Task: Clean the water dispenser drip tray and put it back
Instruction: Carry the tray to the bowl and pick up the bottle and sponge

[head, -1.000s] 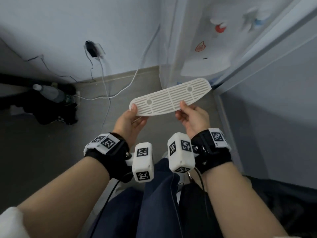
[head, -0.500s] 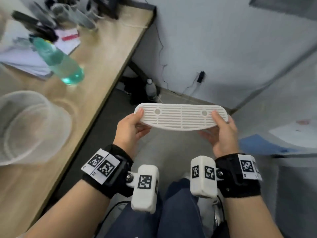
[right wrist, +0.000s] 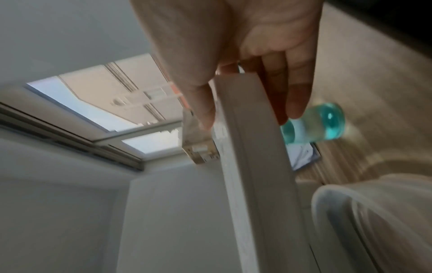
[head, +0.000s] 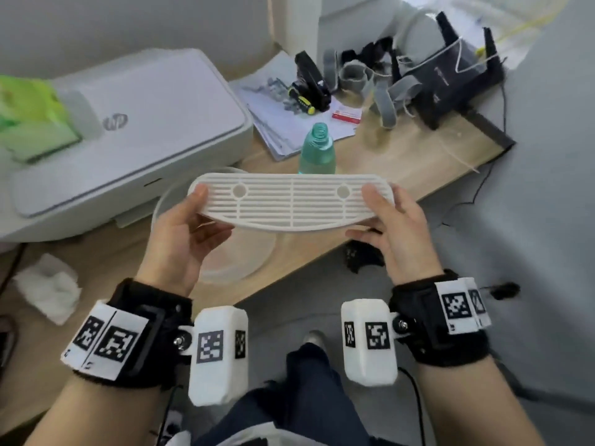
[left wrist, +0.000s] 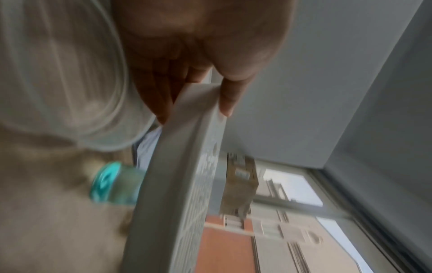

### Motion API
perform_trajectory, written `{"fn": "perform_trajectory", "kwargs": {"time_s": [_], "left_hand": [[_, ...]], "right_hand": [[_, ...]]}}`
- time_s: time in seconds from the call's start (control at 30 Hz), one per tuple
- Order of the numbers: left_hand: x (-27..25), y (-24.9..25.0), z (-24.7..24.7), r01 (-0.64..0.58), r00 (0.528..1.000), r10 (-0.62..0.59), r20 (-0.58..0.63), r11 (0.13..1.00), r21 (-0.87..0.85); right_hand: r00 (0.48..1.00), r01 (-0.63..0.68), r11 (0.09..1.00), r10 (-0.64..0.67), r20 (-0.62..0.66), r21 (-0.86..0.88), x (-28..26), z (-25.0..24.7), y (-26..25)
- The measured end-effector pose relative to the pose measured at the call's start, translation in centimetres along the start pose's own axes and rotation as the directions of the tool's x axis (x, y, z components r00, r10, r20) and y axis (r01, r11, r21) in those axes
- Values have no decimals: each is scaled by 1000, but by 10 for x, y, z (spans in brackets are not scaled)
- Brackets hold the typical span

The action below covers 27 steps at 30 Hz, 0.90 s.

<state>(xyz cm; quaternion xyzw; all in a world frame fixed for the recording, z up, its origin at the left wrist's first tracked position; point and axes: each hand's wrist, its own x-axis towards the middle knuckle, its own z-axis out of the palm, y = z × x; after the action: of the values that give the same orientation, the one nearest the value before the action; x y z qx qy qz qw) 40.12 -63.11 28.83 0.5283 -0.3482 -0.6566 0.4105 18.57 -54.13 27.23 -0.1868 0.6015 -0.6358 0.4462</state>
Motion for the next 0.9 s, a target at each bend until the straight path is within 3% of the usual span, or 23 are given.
{"fn": "perform_trajectory", "kwargs": {"time_s": [0.1,0.17,0.33,0.43,0.5,0.7,0.9], "left_hand": [[15,9,-28,-27,990,17,-142,998,-65],[19,10,-44,-43,974,20,-225,994,-97],[20,0,-80,-67,907,10,-422,991,-120],[14,-8,-94,-74,873,10,-487,991,-112],[11,-12,-102,-72,850,2,-526,991,-112],[5,-21,-112,-28,804,-47,-592,993,-116],[3,-10,-112,-36,763,39,-645,999,18]], "right_hand": [[990,-72,991,85,114,-113,44,23,4],[991,-88,982,103,86,-168,75,34,11],[997,17,885,-47,-54,-466,139,43,44],[993,70,808,-115,-40,-585,161,49,61],[994,70,794,-106,-25,-604,171,55,70],[991,63,871,-111,-71,-487,181,60,81],[992,63,835,-111,-56,-546,176,61,76]]}}
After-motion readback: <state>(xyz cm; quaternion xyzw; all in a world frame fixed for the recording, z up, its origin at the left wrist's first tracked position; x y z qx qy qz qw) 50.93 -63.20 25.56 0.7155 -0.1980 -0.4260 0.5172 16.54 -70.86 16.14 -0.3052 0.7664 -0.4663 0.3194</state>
